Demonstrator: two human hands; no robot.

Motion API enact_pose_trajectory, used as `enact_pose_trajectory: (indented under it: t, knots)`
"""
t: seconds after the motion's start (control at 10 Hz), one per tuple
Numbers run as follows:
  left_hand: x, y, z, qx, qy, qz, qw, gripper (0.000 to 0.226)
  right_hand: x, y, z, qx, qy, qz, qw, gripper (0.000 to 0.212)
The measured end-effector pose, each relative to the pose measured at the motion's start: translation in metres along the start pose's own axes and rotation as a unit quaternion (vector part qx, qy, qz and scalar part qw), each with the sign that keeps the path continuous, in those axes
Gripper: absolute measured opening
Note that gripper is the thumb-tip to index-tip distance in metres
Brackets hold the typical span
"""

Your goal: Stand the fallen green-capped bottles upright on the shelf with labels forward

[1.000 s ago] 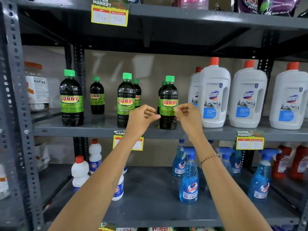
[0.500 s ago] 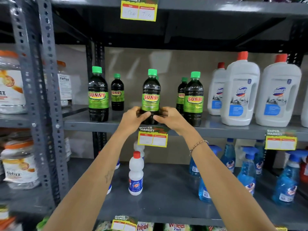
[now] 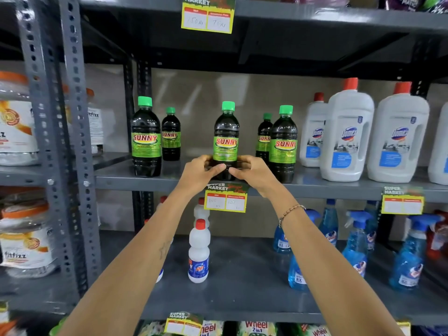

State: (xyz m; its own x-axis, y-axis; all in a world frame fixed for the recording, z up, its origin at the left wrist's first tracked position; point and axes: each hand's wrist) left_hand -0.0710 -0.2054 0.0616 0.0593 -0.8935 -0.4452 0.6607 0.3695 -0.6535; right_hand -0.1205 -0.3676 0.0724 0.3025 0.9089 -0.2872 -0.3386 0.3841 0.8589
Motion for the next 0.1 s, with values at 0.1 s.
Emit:
enact_pose_trajectory:
  t: [0.1]
  knots:
    - [-0.0009,-0.0013,-0.0021,-0.011,-0.023,-0.005,1.000,0.050,0.0032,0.0029,-0.0029,0.002,-0.040,-0.046,0.998,0.044]
Point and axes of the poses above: each hand's wrist, its own z-axis towards the middle knuckle, its own x-axis out of the palm, y = z × x, and after that the axes turned 2 degrees about -y, right-handed
